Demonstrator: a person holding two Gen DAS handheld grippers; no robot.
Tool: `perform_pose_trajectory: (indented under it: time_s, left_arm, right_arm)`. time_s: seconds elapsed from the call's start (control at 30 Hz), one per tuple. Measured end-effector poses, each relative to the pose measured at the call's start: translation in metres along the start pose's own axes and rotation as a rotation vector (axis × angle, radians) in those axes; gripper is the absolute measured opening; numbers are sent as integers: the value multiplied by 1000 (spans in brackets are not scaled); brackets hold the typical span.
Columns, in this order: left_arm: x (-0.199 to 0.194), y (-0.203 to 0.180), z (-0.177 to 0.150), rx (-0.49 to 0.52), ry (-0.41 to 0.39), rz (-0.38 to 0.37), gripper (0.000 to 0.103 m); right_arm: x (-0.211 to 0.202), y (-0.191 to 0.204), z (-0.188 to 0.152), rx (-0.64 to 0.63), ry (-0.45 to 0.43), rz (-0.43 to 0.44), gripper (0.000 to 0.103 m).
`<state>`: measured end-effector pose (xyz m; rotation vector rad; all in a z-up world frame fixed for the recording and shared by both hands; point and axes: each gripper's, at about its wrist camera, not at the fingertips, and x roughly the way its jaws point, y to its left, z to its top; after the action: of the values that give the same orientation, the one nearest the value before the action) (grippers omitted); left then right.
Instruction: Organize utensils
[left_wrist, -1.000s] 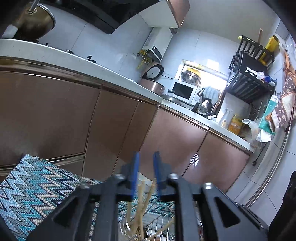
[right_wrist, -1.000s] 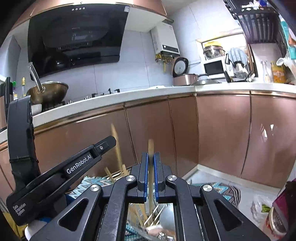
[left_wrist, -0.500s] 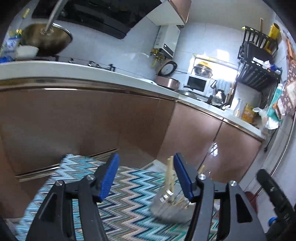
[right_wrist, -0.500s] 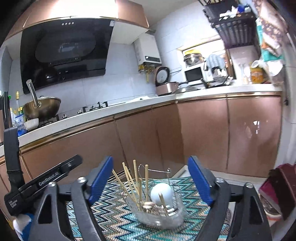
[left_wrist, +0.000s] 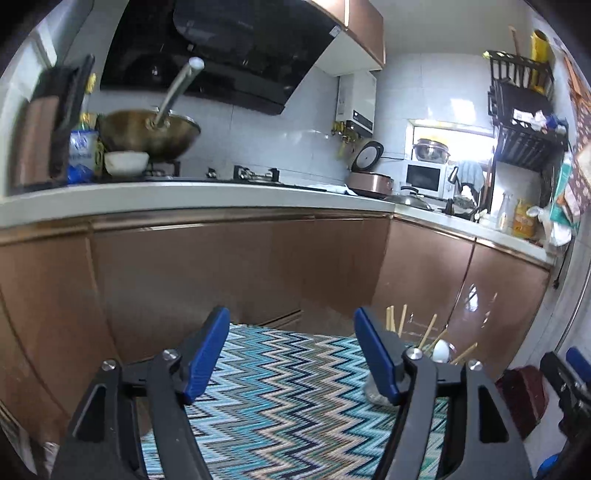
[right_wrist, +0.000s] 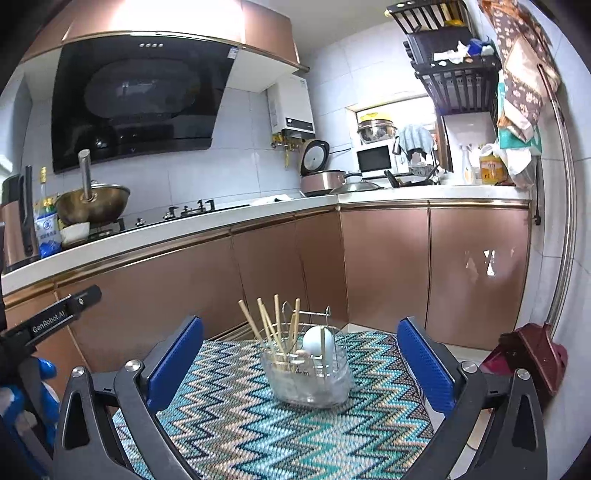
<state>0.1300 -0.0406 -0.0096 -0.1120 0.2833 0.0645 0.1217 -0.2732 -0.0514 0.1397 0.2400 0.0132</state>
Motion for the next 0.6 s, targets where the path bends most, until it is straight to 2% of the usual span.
perform_pose_trajectory:
  time_s: [0.2,0.6]
  left_arm:
    - [-40,3,-3,84,-34,33,70]
    - [-93,13,-4,130,-89,95,75]
  right_arm:
    - [-26,-4,-4,10,5,-19,103]
    - [-69,-1,-12,-19,6,-58,103]
